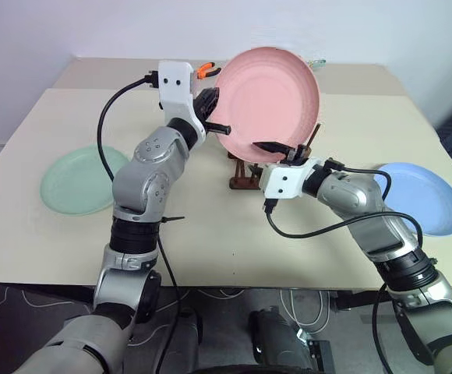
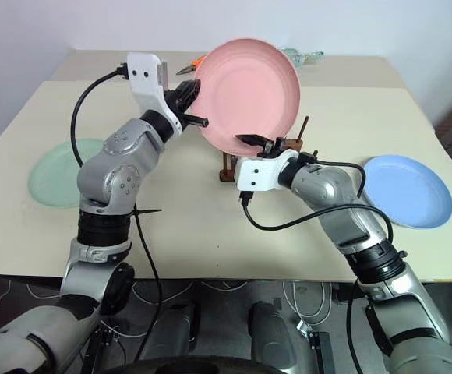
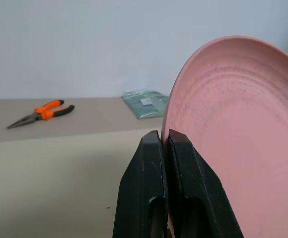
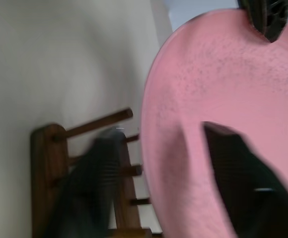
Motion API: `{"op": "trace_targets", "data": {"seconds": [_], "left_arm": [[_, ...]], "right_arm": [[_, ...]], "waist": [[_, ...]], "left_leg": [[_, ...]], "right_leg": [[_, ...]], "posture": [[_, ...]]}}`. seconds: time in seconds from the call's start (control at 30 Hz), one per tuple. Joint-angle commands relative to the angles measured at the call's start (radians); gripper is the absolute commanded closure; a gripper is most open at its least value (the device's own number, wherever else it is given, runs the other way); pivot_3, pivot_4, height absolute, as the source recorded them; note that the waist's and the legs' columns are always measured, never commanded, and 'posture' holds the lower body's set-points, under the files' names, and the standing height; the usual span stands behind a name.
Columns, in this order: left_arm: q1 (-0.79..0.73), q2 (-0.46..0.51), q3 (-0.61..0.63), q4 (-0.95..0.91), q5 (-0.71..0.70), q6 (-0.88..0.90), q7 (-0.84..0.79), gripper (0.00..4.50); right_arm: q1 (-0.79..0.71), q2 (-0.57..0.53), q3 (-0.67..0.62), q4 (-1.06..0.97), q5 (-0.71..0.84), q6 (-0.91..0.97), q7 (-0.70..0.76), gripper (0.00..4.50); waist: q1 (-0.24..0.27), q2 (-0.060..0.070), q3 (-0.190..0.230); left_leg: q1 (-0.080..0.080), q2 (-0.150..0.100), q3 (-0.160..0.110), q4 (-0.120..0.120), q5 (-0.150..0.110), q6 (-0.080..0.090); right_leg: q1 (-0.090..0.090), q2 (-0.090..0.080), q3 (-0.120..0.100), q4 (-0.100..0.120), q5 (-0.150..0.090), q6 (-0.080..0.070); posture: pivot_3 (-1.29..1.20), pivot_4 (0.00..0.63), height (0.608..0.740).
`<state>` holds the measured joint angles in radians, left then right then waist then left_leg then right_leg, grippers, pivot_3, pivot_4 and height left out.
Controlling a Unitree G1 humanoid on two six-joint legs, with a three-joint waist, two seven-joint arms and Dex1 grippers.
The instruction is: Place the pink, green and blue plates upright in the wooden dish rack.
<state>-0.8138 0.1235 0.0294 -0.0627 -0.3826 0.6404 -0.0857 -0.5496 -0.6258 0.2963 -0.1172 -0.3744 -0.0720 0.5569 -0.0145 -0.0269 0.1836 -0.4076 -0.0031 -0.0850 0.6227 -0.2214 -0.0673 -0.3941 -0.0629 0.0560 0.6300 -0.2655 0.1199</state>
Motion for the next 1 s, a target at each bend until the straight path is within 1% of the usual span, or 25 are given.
{"op": "trace_targets", "data": {"seconds": [0.03,0.07,0.3,0.4,0.43,0.47,0.53,0.6,0.63,0.67,0.7,0.73,0.77,0.8,0.83,0.87,0.9,0.97,1.0], "left_arm": [[-0.028,-0.013,0.045,-0.044,-0.018,-0.007,0.006,4.50],[-0.030,-0.019,0.056,-0.042,-0.030,-0.002,0.004,4.50],[-0.034,-0.023,0.073,-0.037,-0.050,0.012,-0.017,4.50],[-0.039,-0.055,0.125,-0.035,-0.123,0.018,-0.025,4.50],[-0.044,-0.061,0.136,-0.037,-0.136,0.010,-0.027,3.86],[-0.048,-0.064,0.141,-0.039,-0.141,0.004,-0.029,3.56],[-0.073,-0.072,0.165,-0.040,-0.146,-0.039,-0.021,2.47],[-0.125,-0.077,0.232,-0.022,-0.151,-0.148,0.009,1.53],[-0.148,-0.061,0.267,0.004,-0.145,-0.189,0.024,1.04],[-0.151,-0.010,0.271,0.044,-0.088,-0.226,0.026,1.04],[-0.121,0.076,0.214,0.090,0.009,-0.249,-0.014,1.04],[-0.098,0.138,0.168,0.125,0.077,-0.270,-0.044,1.04],[-0.082,0.178,0.134,0.148,0.115,-0.286,-0.065,1.04],[-0.023,0.242,0.058,0.155,0.165,-0.330,-0.150,1.04],[0.033,0.287,0.008,0.160,0.194,-0.382,-0.229,1.04],[0.102,0.323,-0.021,0.154,0.196,-0.429,-0.316,1.04],[0.159,0.342,-0.023,0.145,0.168,-0.451,-0.391,1.04],[0.225,0.343,0.016,0.126,0.070,-0.438,-0.492,1.04],[0.261,0.359,0.024,0.115,0.023,-0.402,-0.559,1.04]], "right_arm": [[-0.005,0.004,-0.031,-0.010,-0.034,-0.014,-0.035,4.11],[-0.005,-0.002,-0.034,-0.005,-0.051,-0.017,-0.043,4.45],[-0.012,-0.019,-0.054,0.017,-0.096,-0.042,-0.063,4.45],[-0.022,-0.023,-0.059,0.020,-0.125,-0.053,-0.085,4.45],[-0.025,-0.025,-0.059,0.022,-0.137,-0.056,-0.092,4.50],[-0.026,-0.027,-0.059,0.023,-0.144,-0.058,-0.097,4.50],[-0.026,-0.031,-0.063,0.026,-0.154,-0.061,-0.105,4.50],[-0.022,-0.036,-0.085,0.026,-0.147,-0.060,-0.110,4.50],[-0.020,-0.038,-0.114,0.024,-0.126,-0.057,-0.116,4.50],[-0.017,-0.028,-0.175,0.013,-0.055,-0.040,-0.116,4.50],[-0.012,-0.013,-0.245,-0.006,0.052,-0.012,-0.094,4.50],[-0.008,-0.004,-0.291,-0.021,0.130,0.008,-0.076,4.50],[-0.006,0.002,-0.315,-0.030,0.177,0.022,-0.063,4.50],[0.003,0.018,-0.354,-0.068,0.290,0.095,-0.017,4.50],[0.009,0.033,-0.388,-0.106,0.392,0.175,0.021,4.50],[0.014,0.048,-0.431,-0.155,0.537,0.277,0.063,4.50],[0.013,0.061,-0.476,-0.196,0.670,0.377,0.088,4.50],[0.005,0.065,-0.540,-0.241,0.852,0.521,0.111,4.50],[0.003,0.059,-0.566,-0.252,0.935,0.580,0.124,4.50]], "waist": [[-0.002,0.000,0.000],[-0.001,0.000,0.000],[0.000,0.000,0.000],[0.000,0.000,0.000],[0.000,0.000,0.000],[0.000,0.000,0.000],[0.001,0.000,0.000],[0.001,0.000,0.000],[0.000,0.000,0.000],[0.000,0.000,0.000],[-0.003,0.000,0.000],[-0.008,0.003,-0.001],[-0.008,0.005,-0.001],[-0.007,0.005,-0.001],[-0.006,0.005,-0.002],[-0.006,0.006,-0.002],[-0.005,0.006,-0.001],[0.000,0.005,0.000],[0.002,0.004,0.000]], "left_leg": [[0.000,0.000,0.000,0.000,0.000,0.000],[0.000,0.000,0.000,0.000,0.000,0.000],[0.000,0.000,0.000,0.000,0.000,0.000],[0.000,0.000,0.000,0.000,0.000,0.000],[0.000,0.000,0.000,0.000,0.000,0.000],[0.000,0.000,0.000,0.000,0.000,0.000],[0.000,0.000,0.000,0.001,0.000,0.000],[0.000,0.000,0.000,0.001,0.000,0.000],[-0.001,0.000,0.000,0.001,0.000,0.000],[0.000,0.000,0.000,0.001,0.000,0.000],[0.000,0.000,0.000,0.001,0.000,0.000],[0.000,0.000,0.000,0.000,0.000,0.000],[0.002,0.000,0.001,-0.001,0.000,0.000],[0.004,0.000,0.001,-0.002,0.000,0.000],[0.005,0.000,0.001,-0.002,0.000,0.000],[0.005,0.000,0.001,-0.003,0.000,0.000],[0.005,0.000,0.001,-0.004,0.000,0.000],[0.004,0.000,0.000,-0.004,0.000,0.000],[0.001,0.000,0.000,-0.003,0.000,0.000]], "right_leg": [[0.000,0.000,0.000,0.000,0.000,0.000],[0.000,0.000,0.000,0.000,0.000,0.000],[0.000,0.000,0.000,0.000,0.000,0.000],[0.000,0.000,0.000,0.000,0.000,0.000],[0.000,0.000,0.000,0.000,0.000,0.000],[0.000,0.000,0.000,0.000,0.000,0.000],[0.000,0.000,0.000,0.000,0.000,0.000],[0.000,0.000,0.000,0.000,0.000,0.000],[0.000,0.000,0.000,0.000,0.000,0.000],[0.000,0.000,0.000,0.000,0.000,0.000],[0.000,0.000,0.000,0.000,0.000,0.000],[0.000,0.000,0.000,0.000,0.000,0.000],[0.001,0.000,0.001,0.001,0.000,0.000],[0.002,0.000,0.001,0.001,0.000,0.000],[0.004,0.000,0.001,0.000,0.000,0.000],[0.004,0.000,0.001,0.000,0.000,0.000],[0.004,0.000,0.001,0.000,0.000,0.000],[0.003,-0.001,0.001,0.001,0.000,0.000],[0.001,-0.001,0.000,0.001,0.000,-0.001]], "posture": [[0.00,0.150,0.740],[0.00,0.150,0.740],[0.00,0.150,0.740],[0.00,0.150,0.740],[0.00,0.150,0.740],[0.00,0.150,0.740],[0.00,0.150,0.740],[0.00,0.150,0.740],[0.00,0.150,0.740],[0.00,0.150,0.740],[0.00,0.150,0.740],[0.00,0.150,0.740],[0.00,0.150,0.740],[0.00,0.150,0.740],[0.00,0.150,0.740],[0.00,0.150,0.740],[0.00,0.150,0.740],[0.00,0.150,0.740],[0.00,0.150,0.740]]}}
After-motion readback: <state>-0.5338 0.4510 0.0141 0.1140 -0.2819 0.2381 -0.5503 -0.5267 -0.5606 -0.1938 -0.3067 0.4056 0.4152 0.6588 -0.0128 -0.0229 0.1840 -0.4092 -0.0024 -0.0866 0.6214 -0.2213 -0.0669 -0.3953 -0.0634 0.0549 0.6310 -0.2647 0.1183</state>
